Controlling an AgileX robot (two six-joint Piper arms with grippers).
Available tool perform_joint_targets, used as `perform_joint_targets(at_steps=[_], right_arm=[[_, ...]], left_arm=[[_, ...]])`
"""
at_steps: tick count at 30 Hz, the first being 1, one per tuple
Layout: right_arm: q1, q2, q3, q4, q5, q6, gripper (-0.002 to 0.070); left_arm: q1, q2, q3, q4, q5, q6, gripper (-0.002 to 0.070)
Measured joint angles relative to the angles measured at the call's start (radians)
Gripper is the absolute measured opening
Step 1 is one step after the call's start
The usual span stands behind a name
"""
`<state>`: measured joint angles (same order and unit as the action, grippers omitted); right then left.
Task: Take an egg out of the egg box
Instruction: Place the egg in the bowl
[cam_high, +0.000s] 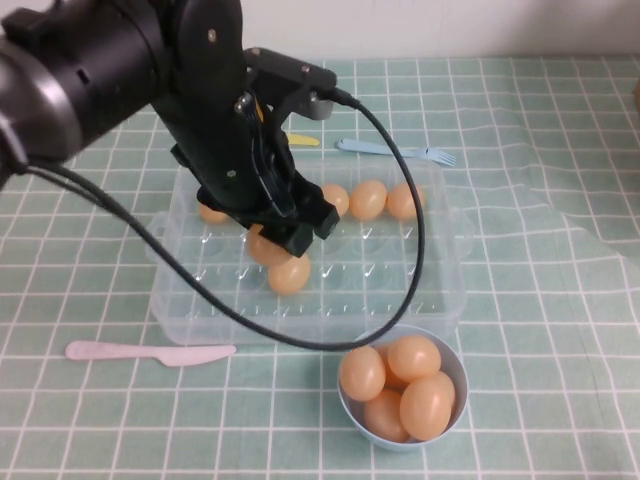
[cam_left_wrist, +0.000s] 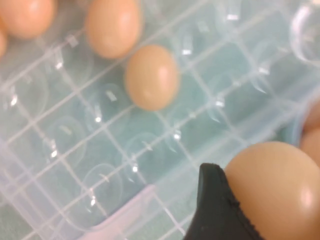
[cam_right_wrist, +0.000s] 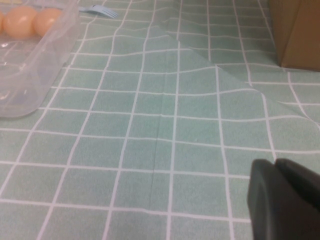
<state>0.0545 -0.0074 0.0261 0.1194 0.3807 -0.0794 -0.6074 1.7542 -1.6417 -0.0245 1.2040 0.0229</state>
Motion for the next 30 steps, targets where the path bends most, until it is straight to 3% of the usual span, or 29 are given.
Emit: perform_joint_targets(at_steps=[8, 18, 26, 30], right_arm=[[0.0, 0.0, 0.0, 0.0, 0.0, 0.0, -0.0017], [0.0, 0.0, 0.0, 0.0, 0.0, 0.0, -0.0017], [0.0, 0.0, 0.0, 0.0, 0.0, 0.0, -0.0017], [0.0, 0.0, 0.0, 0.0, 0.0, 0.0, -0.0017]], left_arm=[[-0.085, -0.106, 0.14, -0.113, 0.012, 0.334, 0.0354], [-0.096, -0.14, 0.35, -0.494, -0.099, 0.84, 0.0353], [-0.099, -0.121, 0.354, -0.573, -0.174, 1.016, 0.0353], [-0.101, -0.088, 0.354, -0.578, -0.19, 1.017, 0.0353]])
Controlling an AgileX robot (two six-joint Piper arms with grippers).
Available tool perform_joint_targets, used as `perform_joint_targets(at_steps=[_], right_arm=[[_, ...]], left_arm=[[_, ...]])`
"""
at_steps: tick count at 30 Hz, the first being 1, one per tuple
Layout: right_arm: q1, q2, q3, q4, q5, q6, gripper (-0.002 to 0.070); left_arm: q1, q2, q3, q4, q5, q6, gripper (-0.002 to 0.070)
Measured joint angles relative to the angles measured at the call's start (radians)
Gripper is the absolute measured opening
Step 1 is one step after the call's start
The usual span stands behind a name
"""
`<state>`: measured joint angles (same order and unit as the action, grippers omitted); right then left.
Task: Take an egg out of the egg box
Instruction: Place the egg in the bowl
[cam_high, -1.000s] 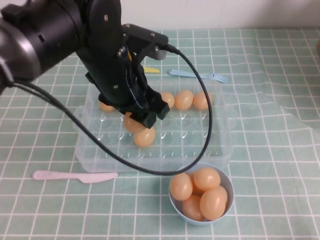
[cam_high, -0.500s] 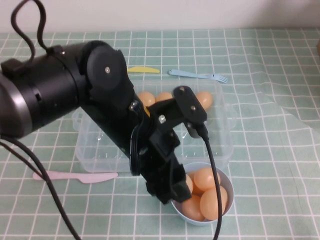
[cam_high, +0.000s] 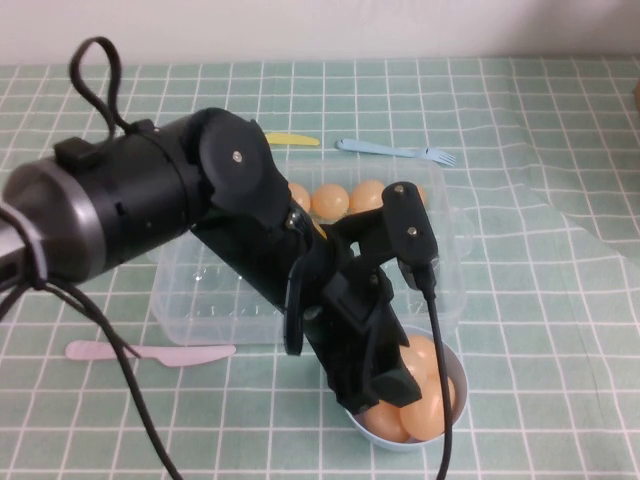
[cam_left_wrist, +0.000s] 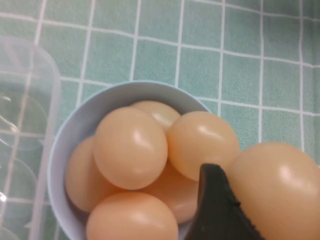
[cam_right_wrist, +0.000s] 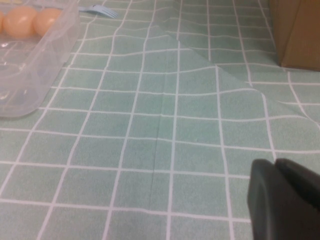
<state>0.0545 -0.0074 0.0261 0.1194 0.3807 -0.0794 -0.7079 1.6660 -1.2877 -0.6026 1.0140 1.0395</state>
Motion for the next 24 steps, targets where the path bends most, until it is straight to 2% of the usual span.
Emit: perform_joint_targets(at_steps=[9, 24], right_arm=[[0.0, 0.0, 0.0, 0.0, 0.0, 0.002, -0.0017], [0.0, 0.0, 0.0, 0.0, 0.0, 0.002, -0.0017]], left_arm=[[-0.013, 0.048, 0.002, 0.032, 0.033, -0.011, 0.0353], [-0.013, 0.08, 0.002, 0.06, -0.068, -0.011, 0.0353]])
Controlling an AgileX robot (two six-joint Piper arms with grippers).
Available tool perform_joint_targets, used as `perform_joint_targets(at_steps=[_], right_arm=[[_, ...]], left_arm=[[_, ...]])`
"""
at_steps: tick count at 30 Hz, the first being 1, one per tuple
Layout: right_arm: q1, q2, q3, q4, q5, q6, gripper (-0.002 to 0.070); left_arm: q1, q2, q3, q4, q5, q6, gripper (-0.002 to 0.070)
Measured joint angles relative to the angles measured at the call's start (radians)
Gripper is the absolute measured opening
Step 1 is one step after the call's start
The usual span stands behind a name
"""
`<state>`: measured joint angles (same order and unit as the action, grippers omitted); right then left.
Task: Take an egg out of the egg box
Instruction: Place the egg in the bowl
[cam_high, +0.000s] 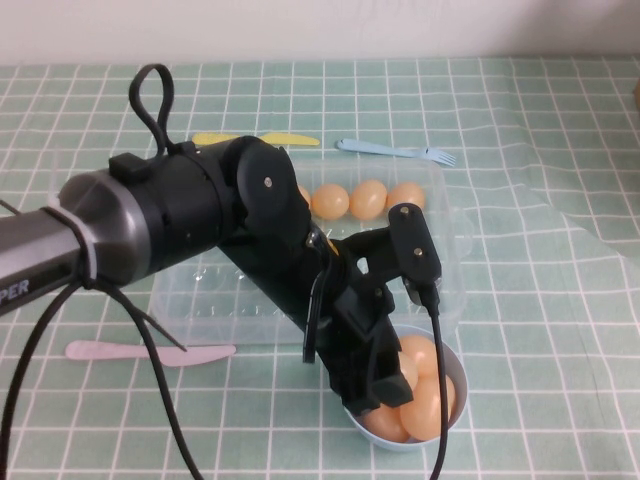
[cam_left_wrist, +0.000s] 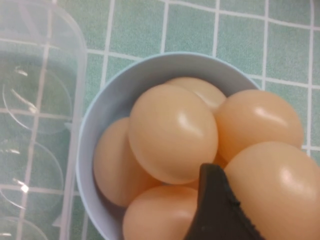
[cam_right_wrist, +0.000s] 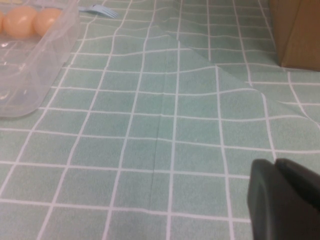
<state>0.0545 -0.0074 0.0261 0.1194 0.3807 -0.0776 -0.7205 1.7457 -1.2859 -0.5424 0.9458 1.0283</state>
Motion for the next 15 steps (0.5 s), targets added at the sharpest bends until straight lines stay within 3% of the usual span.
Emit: perform_joint_targets(at_steps=[15], right_arm=[[0.0, 0.0, 0.0, 0.0, 0.0, 0.0, -0.0017]], left_arm=[[0.0, 0.017, 0.0, 0.0, -0.058, -0.011, 0.0352]])
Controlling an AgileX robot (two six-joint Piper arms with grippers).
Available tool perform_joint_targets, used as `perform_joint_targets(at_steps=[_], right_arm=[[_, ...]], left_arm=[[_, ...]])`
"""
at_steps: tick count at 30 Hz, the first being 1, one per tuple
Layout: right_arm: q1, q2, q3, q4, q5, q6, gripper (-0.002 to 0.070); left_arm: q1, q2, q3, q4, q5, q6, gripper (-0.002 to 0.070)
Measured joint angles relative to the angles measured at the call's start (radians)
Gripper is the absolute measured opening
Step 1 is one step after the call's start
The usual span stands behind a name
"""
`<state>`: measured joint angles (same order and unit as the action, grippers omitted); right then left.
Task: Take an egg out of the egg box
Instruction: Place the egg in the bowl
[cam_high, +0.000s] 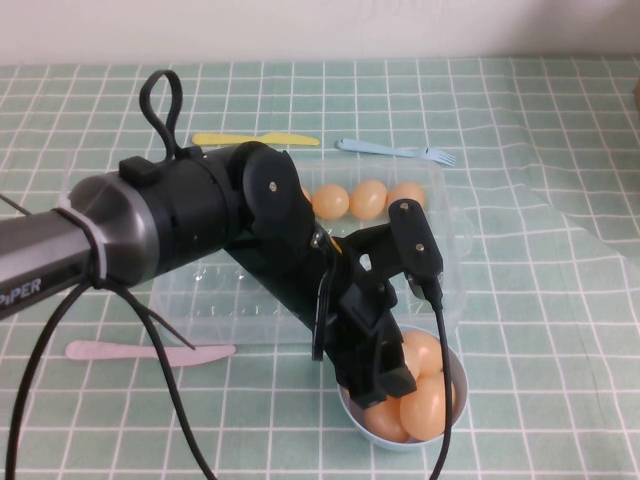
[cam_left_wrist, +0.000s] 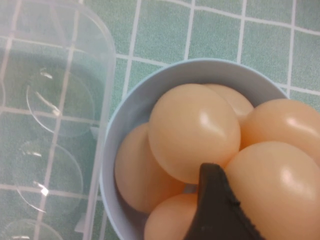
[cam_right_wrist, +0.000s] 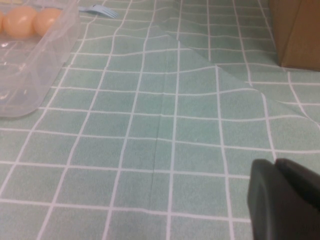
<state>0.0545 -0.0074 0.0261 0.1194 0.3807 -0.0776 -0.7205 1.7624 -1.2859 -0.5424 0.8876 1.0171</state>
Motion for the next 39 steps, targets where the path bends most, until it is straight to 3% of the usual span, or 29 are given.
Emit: perform_joint_targets(at_steps=[26, 34, 39], right_arm=[[0.0, 0.0, 0.0, 0.0, 0.0, 0.0, -0.0017], [0.0, 0.0, 0.0, 0.0, 0.0, 0.0, -0.0017], [0.0, 0.0, 0.0, 0.0, 0.0, 0.0, -0.0017]], left_arm=[[0.0, 0.002, 0.0, -0.058, -0.021, -0.007, 0.0403], [0.0, 0.002, 0.0, -0.064, -0.044, -0.007, 0.0533], [0.0, -0.013, 0.0, -0.065, -0.071, -0.007, 0.056]])
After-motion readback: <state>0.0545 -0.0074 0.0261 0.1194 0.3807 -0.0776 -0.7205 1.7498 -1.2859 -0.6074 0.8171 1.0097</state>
